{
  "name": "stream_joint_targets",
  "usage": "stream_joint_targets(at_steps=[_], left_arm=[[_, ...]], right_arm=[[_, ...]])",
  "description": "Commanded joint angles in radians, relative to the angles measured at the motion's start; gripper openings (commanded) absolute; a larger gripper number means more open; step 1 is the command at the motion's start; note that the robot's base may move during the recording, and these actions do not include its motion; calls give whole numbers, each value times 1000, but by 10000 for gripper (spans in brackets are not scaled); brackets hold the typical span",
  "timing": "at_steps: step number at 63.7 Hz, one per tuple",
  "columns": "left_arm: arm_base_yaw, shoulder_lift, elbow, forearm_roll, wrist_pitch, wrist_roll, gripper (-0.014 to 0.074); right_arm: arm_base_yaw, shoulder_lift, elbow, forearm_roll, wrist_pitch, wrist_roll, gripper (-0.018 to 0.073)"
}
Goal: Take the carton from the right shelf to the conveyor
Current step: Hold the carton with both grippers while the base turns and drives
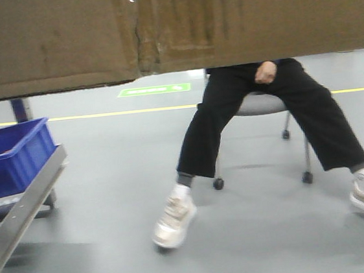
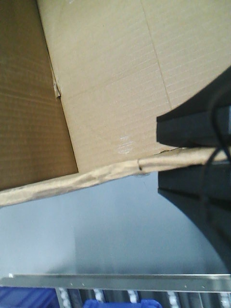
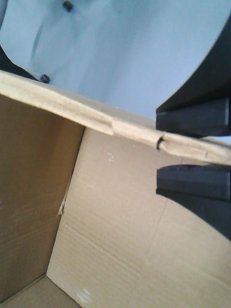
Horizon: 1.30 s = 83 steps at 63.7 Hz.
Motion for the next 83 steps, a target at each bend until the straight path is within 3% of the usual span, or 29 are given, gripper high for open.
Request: stream_joint_targets(at_steps=[1, 83], left_arm=[[-9, -10, -2, 4, -28, 5, -9], [-9, -10, -2, 4, -28, 5, -9]], right_arm=[[3, -14, -7, 27, -50, -26, -68], [3, -14, -7, 27, -50, -26, -68]])
